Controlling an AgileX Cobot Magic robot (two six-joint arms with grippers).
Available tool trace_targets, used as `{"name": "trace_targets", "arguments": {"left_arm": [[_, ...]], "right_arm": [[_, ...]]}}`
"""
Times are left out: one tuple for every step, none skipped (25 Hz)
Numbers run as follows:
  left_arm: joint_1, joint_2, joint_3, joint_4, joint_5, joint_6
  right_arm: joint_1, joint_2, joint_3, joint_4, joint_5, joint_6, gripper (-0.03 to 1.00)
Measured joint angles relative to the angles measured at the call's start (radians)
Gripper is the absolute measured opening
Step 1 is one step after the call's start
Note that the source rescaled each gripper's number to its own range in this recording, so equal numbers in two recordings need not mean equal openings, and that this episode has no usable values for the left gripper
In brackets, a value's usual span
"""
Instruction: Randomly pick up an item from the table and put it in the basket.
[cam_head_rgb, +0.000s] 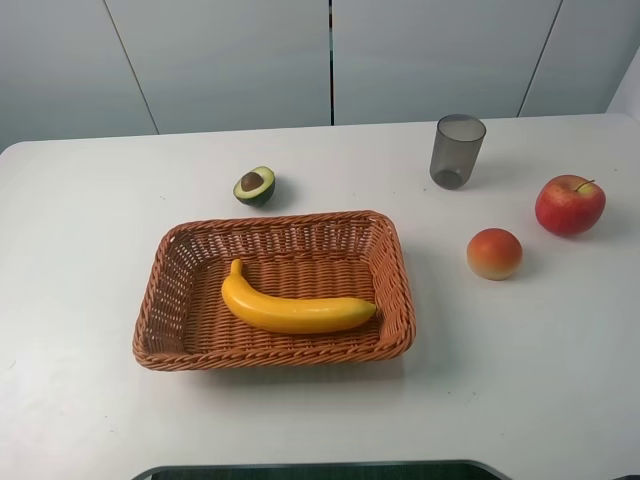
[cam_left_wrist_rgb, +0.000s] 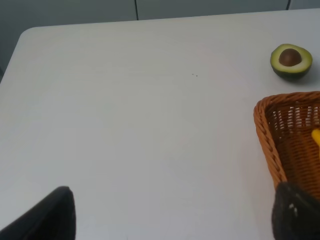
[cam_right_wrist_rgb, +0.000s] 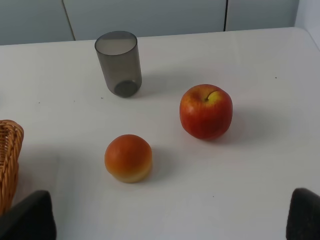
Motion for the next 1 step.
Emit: {"name": "trace_targets", "arguments": {"left_arm": [[0.000,0.000,0.000,0.000,0.000,0.000]], "right_arm": [[0.000,0.000,0.000,0.000,0.000,0.000,1.00]]}}
